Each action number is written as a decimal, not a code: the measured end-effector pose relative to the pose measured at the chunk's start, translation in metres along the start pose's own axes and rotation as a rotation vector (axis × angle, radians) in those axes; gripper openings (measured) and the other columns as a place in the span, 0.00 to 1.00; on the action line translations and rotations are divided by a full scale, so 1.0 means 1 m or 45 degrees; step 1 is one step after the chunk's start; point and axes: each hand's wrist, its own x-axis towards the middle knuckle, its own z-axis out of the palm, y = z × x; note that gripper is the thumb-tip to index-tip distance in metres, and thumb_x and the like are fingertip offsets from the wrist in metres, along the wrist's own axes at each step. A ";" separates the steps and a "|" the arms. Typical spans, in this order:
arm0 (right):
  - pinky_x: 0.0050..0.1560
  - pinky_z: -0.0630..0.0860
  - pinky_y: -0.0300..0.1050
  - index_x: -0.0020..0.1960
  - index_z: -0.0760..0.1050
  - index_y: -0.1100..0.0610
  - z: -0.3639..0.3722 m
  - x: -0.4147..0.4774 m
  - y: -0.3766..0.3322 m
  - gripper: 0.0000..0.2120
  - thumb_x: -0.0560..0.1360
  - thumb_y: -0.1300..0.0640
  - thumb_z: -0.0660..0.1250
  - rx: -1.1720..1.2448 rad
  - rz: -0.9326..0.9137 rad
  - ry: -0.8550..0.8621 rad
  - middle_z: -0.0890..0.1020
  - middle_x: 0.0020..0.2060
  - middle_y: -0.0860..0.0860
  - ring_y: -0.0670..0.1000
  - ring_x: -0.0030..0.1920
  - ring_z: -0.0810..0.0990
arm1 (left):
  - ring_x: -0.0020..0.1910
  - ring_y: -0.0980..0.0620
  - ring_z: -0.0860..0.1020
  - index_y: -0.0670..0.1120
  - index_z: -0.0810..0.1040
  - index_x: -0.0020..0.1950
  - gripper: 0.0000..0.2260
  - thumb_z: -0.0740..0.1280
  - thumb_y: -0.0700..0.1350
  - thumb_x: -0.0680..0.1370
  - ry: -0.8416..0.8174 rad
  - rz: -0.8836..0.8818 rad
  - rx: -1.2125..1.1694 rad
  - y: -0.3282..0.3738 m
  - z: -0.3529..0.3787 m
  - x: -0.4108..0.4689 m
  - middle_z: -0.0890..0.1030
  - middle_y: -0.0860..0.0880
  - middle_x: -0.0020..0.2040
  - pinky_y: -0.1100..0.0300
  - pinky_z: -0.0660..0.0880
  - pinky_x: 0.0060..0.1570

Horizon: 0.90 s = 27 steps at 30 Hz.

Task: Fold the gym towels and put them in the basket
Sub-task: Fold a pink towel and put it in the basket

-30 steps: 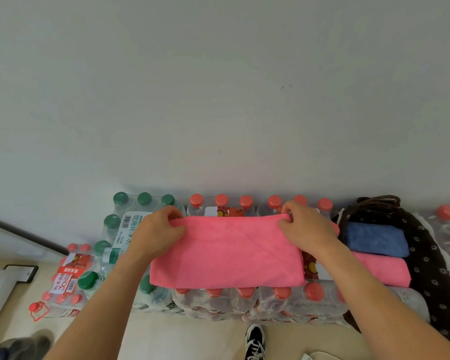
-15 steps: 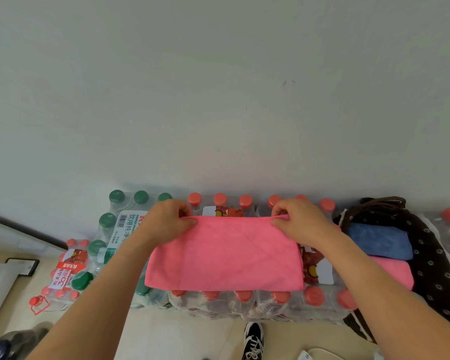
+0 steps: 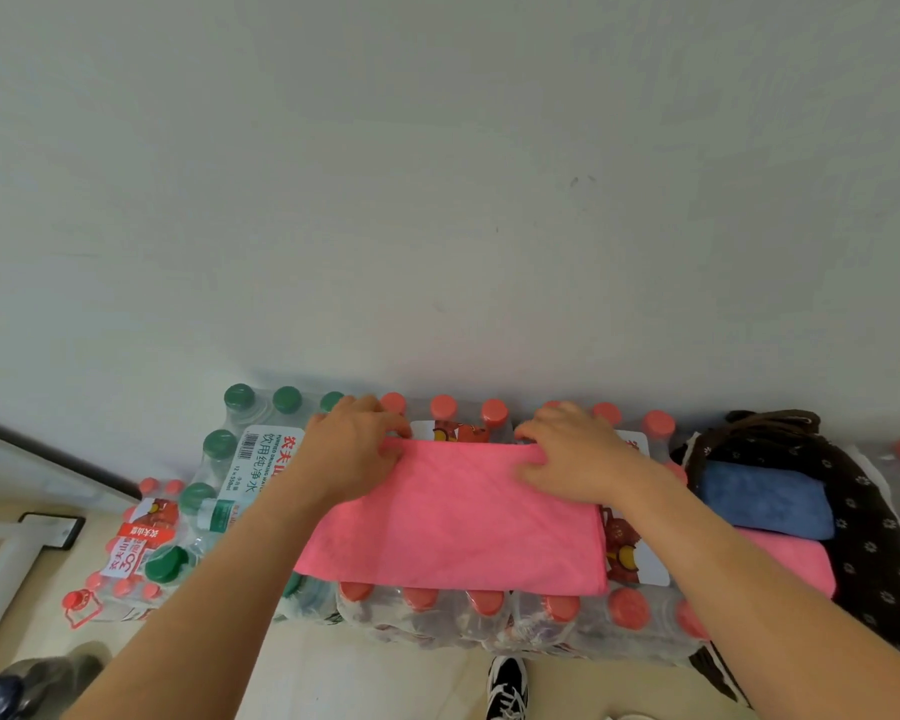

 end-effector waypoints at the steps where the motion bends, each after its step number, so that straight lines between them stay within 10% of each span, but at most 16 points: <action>1: 0.55 0.70 0.53 0.59 0.74 0.49 0.000 0.002 -0.003 0.17 0.73 0.44 0.61 -0.023 -0.030 -0.048 0.76 0.53 0.48 0.51 0.58 0.68 | 0.56 0.50 0.71 0.56 0.78 0.56 0.10 0.62 0.50 0.76 -0.013 0.009 0.010 0.001 0.001 -0.001 0.74 0.53 0.55 0.51 0.69 0.53; 11: 0.41 0.70 0.43 0.43 0.70 0.46 -0.049 -0.005 0.003 0.10 0.71 0.56 0.72 0.380 -0.145 -0.286 0.75 0.41 0.44 0.47 0.42 0.74 | 0.43 0.54 0.76 0.56 0.81 0.50 0.07 0.70 0.50 0.73 -0.267 0.071 -0.050 -0.015 -0.028 -0.016 0.77 0.60 0.38 0.55 0.75 0.48; 21: 0.32 0.60 0.43 0.33 0.62 0.51 -0.110 -0.068 0.023 0.18 0.65 0.69 0.68 -0.022 -0.204 0.760 0.68 0.32 0.46 0.50 0.34 0.67 | 0.36 0.54 0.75 0.48 0.81 0.40 0.10 0.77 0.36 0.65 0.615 0.280 -0.396 0.020 -0.108 -0.047 0.78 0.54 0.37 0.60 0.73 0.36; 27: 0.34 0.59 0.44 0.35 0.65 0.50 0.002 -0.101 0.041 0.23 0.51 0.70 0.73 -0.276 -0.128 0.678 0.68 0.33 0.47 0.52 0.35 0.69 | 0.36 0.49 0.73 0.47 0.78 0.38 0.14 0.73 0.30 0.61 0.486 0.521 -0.127 0.019 -0.017 -0.070 0.75 0.52 0.38 0.58 0.71 0.31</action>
